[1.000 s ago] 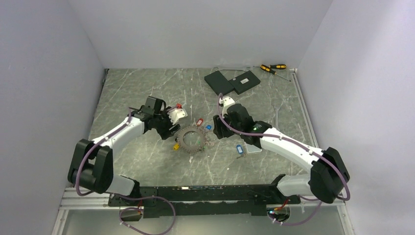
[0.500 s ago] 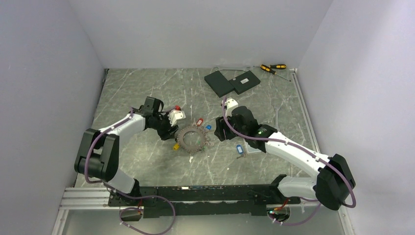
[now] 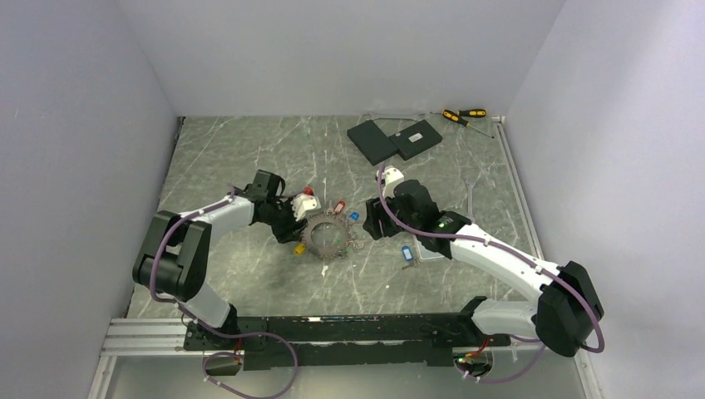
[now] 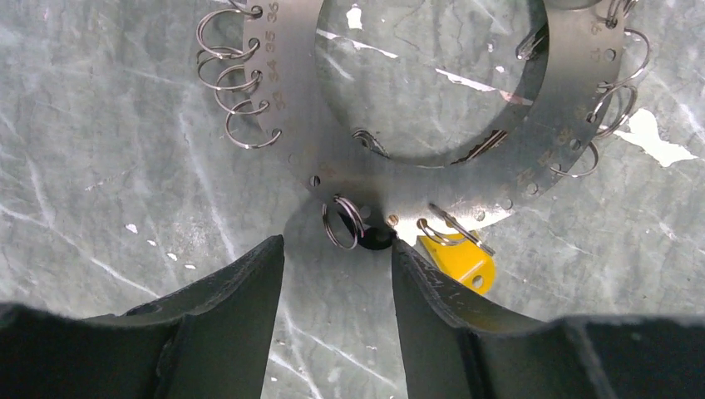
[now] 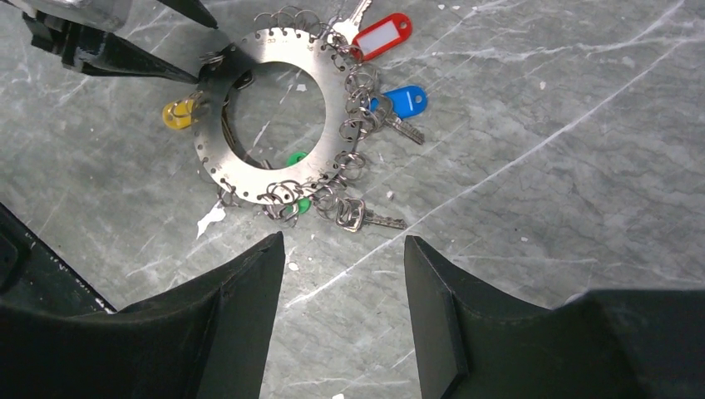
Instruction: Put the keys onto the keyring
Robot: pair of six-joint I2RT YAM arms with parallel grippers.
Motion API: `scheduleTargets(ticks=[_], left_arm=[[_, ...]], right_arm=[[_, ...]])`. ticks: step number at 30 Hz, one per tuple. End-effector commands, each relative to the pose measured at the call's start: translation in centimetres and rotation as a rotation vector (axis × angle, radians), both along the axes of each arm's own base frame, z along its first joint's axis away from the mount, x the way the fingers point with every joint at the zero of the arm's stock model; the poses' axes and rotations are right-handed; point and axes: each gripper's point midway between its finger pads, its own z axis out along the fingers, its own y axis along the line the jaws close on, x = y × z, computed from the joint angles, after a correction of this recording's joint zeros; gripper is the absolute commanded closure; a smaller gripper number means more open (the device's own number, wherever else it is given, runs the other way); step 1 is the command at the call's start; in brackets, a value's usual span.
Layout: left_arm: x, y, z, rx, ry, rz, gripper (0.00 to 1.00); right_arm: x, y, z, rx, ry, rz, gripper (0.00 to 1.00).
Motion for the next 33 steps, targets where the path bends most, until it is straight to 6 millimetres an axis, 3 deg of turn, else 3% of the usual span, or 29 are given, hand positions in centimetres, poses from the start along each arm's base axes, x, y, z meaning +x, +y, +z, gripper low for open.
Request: scheduleTargets(ticks=[1,12,23,33], left_arm=[[0.9,-0.3,-0.4,0.014,-0.049,-0.022,0.46],[1.8,-0.4,-0.4,0.016,-0.089,-0.028,0.55],[1.9,0.0,2.1,0.021,-0.183,-0.059,0.46],[1.9,-0.8,2.4,-0.02,-0.189,-0.101,0.44]], right_arm=[[0.5,0.8,0.9,0.04,-0.03,0.018,0.42],[0.4,1.1,0.5,0.042,-0.018,0.033,0.42],[0.1,1.3,0.7,0.049,-0.01,0.053,0.41],[-0.1,1.5,0.6,0.059,-0.007,0.066,0.41]])
